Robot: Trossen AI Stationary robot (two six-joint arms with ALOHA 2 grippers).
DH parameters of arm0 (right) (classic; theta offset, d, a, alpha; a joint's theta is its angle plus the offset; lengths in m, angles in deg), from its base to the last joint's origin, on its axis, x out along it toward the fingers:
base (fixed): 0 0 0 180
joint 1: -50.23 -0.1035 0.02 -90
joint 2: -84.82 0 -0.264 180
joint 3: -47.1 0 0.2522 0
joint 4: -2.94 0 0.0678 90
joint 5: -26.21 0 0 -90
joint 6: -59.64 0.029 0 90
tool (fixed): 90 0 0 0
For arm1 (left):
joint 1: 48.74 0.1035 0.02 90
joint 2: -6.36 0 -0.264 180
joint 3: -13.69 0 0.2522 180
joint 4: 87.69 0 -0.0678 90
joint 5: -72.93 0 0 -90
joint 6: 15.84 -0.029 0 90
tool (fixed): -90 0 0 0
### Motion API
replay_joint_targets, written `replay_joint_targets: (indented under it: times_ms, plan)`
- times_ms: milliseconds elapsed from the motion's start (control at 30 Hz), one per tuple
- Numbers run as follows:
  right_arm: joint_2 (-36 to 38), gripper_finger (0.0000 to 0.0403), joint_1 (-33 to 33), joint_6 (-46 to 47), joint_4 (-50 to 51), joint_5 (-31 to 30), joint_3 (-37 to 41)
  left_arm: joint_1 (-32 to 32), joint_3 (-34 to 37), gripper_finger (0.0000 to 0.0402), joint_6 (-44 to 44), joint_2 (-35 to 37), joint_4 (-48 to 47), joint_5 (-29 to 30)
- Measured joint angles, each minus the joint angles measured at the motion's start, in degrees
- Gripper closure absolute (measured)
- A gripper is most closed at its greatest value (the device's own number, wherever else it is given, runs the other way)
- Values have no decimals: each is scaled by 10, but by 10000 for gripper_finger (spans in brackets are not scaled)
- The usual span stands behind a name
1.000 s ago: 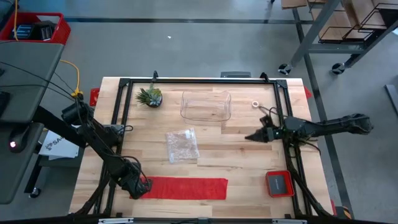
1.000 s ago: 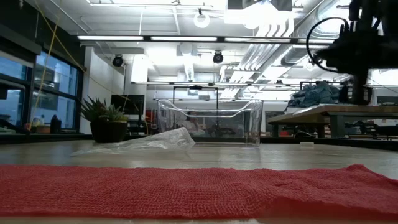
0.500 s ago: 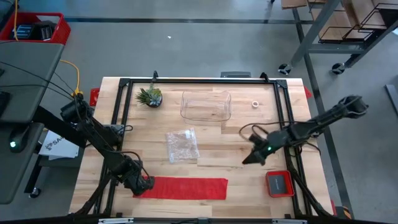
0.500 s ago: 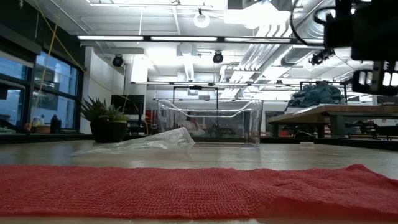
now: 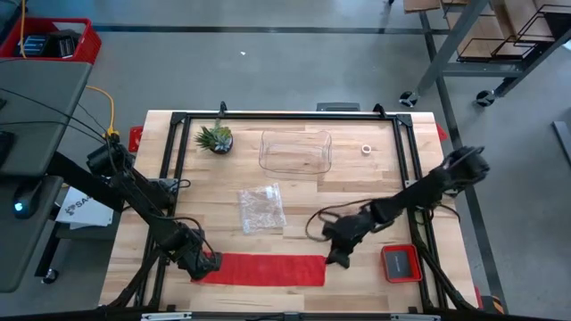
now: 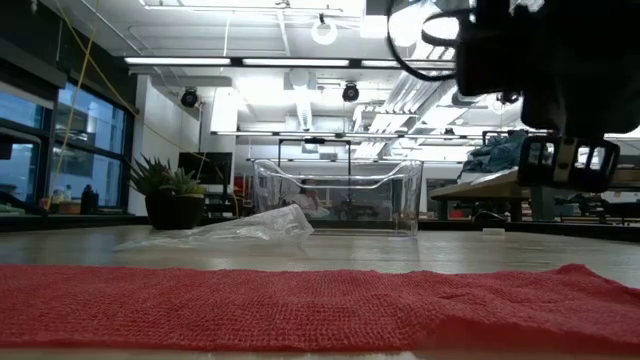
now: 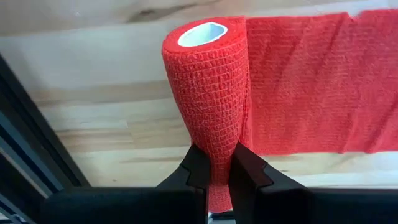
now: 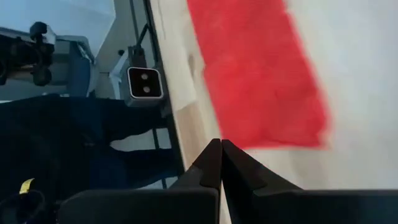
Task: Roll bandage
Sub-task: Move the red bandage to the center of the table, then move the transparent zip bag to the top right of the table
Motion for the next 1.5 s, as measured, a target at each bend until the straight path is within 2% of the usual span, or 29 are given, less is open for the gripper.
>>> replay_joint_targets:
  times_ms: [167, 333, 467, 600, 700, 933, 1067, 1233, 1500]
  plan:
    - [-89, 403, -24, 59, 106, -40, -109, 0, 0, 378, -65, 0, -16, 3]
    - [-164, 403, -36, 130, 217, -60, -195, -1, 0, 378, -91, 0, -21, 62]
    - [-195, 403, -35, 167, 250, -76, -231, -1, 0, 377, -95, 0, -14, 102]
    - [-198, 403, -35, 197, 273, -89, -237, -2, 0, 377, -112, 0, -22, 104]
    - [-193, 403, -33, 201, 328, -100, -239, -1, 0, 377, -112, 0, -52, 105]
    - [-184, 403, -5, 150, 395, -95, -239, 23, 0, 377, -113, 24, -135, 120]
    - [-169, 403, 20, 131, 446, -128, -237, 49, 0, 376, -118, 45, -162, 147]
    - [-144, 403, 52, 84, 530, -170, -234, 78, 0, 376, -151, 50, -161, 154]
    - [-128, 403, 79, 39, 575, -169, -234, 96, 0, 376, -162, 48, -142, 152]
